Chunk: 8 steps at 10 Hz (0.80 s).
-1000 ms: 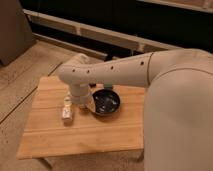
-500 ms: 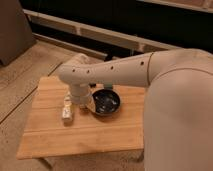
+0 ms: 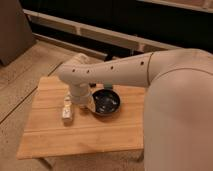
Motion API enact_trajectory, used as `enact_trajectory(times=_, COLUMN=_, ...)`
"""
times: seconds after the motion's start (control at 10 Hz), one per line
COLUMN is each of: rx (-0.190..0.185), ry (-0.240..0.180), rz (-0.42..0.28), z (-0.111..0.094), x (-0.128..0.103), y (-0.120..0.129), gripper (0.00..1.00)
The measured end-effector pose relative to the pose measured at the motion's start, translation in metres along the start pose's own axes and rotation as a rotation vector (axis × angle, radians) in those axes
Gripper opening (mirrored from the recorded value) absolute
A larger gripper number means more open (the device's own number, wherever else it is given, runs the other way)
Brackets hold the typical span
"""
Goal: Place the pepper on the white sponge
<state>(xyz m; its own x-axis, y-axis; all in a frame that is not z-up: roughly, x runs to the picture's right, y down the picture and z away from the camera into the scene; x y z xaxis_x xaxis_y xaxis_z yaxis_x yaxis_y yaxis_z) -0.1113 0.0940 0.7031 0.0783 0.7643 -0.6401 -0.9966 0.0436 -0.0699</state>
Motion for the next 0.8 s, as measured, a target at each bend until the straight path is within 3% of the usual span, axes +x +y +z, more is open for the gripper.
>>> enact_trajectory(times=0.1, rx=-0.015, ry=-0.033, rz=-0.011, z=-0.008, x=-0.012, y=0.002, gripper=0.65)
enact_trajectory(times=0.3, rx=-0.065, ry=-0.142, rz=-0.055, z=-0.034, x=-0.049, y=0.002, gripper=0.65)
enact_trajectory(times=0.4, rx=-0.079, ry=-0.172, rz=-0.063, z=-0.041, x=-0.058, y=-0.002, gripper=0.65)
enact_trajectory(times=0.8, rx=-0.083, ry=-0.186, rz=-0.068, z=-0.044, x=-0.063, y=-0.004, gripper=0.65)
